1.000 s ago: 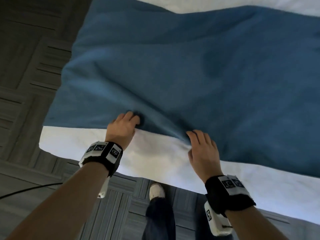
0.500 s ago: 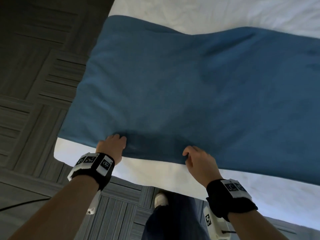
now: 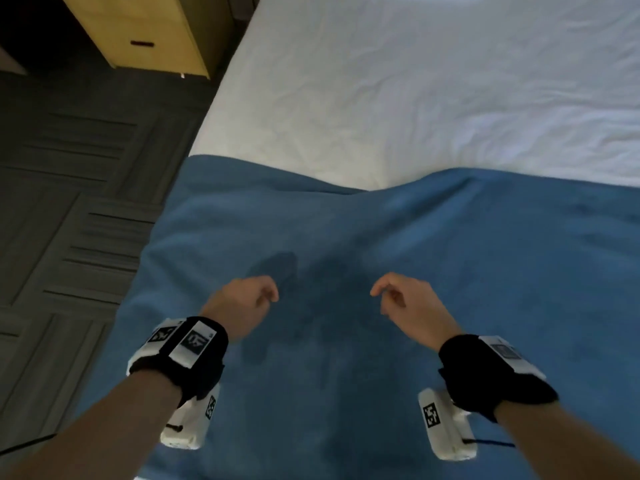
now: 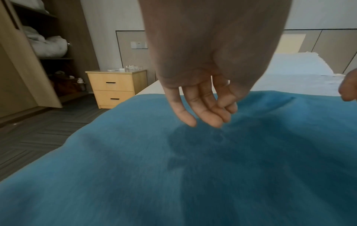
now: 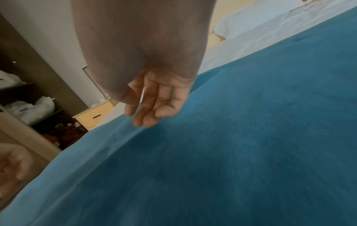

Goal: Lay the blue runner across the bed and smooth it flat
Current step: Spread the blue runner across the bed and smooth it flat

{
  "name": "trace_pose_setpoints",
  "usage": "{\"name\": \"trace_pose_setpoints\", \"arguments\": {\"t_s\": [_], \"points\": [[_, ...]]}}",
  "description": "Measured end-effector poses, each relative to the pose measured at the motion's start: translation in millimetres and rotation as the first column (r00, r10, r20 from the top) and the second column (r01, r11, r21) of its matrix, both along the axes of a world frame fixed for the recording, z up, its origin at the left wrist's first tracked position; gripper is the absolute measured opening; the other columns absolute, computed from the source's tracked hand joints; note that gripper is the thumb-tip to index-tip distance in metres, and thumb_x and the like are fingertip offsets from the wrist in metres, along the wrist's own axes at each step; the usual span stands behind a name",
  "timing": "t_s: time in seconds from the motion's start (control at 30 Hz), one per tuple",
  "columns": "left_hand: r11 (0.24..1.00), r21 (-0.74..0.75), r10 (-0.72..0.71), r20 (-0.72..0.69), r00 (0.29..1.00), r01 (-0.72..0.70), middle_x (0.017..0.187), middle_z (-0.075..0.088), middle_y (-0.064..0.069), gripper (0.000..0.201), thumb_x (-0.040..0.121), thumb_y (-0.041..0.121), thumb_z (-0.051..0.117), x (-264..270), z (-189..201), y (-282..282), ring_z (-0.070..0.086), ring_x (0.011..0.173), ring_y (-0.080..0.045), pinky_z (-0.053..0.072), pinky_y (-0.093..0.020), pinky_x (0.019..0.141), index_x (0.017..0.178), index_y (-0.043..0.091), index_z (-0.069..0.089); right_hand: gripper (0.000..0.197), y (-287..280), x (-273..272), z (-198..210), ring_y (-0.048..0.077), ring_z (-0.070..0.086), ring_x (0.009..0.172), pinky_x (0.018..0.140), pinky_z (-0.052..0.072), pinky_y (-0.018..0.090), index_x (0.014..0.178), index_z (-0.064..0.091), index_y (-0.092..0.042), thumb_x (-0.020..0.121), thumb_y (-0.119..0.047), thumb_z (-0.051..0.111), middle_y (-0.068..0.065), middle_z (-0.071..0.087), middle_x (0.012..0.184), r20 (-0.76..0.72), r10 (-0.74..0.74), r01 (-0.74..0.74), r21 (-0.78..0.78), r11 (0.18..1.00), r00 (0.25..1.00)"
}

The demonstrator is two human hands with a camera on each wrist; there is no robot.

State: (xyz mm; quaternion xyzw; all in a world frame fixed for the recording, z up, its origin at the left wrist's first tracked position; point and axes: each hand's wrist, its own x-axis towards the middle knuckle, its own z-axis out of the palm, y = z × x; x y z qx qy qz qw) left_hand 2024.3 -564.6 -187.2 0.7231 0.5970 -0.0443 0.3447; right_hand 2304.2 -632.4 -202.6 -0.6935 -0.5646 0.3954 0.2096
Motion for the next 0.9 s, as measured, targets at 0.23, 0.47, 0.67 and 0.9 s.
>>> {"name": "trace_pose_setpoints", "arguments": {"t_s": [0.23, 0.47, 0.67, 0.9], "points": [[0.985, 0.169, -0.023, -0.018, 1.0, 0.026, 0.098, 0.066, -0.006, 0.014, 0.088, 0.02, 0.051, 37.7, -1.2, 119.8, 0.06, 0.095, -0.03, 0.048, -0.041, 0.086, 0.1, 0.022, 0.058, 0.024, 113.1, 52.6, -13.4, 0.003, 0.053, 0.049, 0.048, 0.042, 0.011, 0.086, 0.064, -0.019, 0.085, -0.003, 0.046, 0.001, 0.063, 0.063, 0.018, -0.056, 0.056, -0.009, 0.998, 0.998], [0.992, 0.089, -0.083, -0.115, 0.99, 0.093, 0.11, 0.063, -0.011, 0.029, 0.093, 0.022, 0.044, 68.0, -29.8, 224.9, 0.059, 0.098, -0.034, 0.049, -0.045, 0.087, 0.121, 0.024, 0.048, 0.038, 179.4, 66.9, -49.9, 0.01, 0.062, 0.055, 0.053, 0.049, 0.025, 0.106, 0.057, -0.034, 0.08, -0.009, 0.048, -0.002, 0.067, 0.064, -0.013, -0.202, 0.201, -0.06, 0.978, 0.979], [0.963, -0.069, -0.268, -0.228, 0.936, 0.259, 0.091, 0.071, -0.009, 0.034, 0.094, 0.025, 0.048, 90.1, -58.5, 262.8, 0.068, 0.075, -0.027, 0.056, -0.039, 0.075, 0.126, 0.024, 0.038, 0.037, 186.6, 70.8, -73.8, -0.001, 0.06, 0.05, 0.064, 0.054, 0.025, 0.113, 0.054, -0.034, 0.082, -0.014, 0.052, -0.011, 0.068, 0.057, 0.015, -0.213, 0.213, -0.076, 0.974, 0.977], [0.998, 0.056, 0.007, -0.154, 0.988, 0.001, 0.082, 0.072, -0.012, 0.018, 0.094, 0.025, 0.043, 86.3, -50.2, 292.2, 0.067, 0.076, -0.029, 0.054, -0.045, 0.081, 0.102, 0.009, 0.045, 0.059, 187.1, 59.3, -55.7, 0.023, 0.064, 0.076, 0.076, 0.055, 0.04, 0.135, 0.038, -0.037, 0.085, -0.01, 0.049, 0.005, 0.067, 0.079, -0.011, -0.271, 0.271, -0.018, 0.962, 0.963]]}}
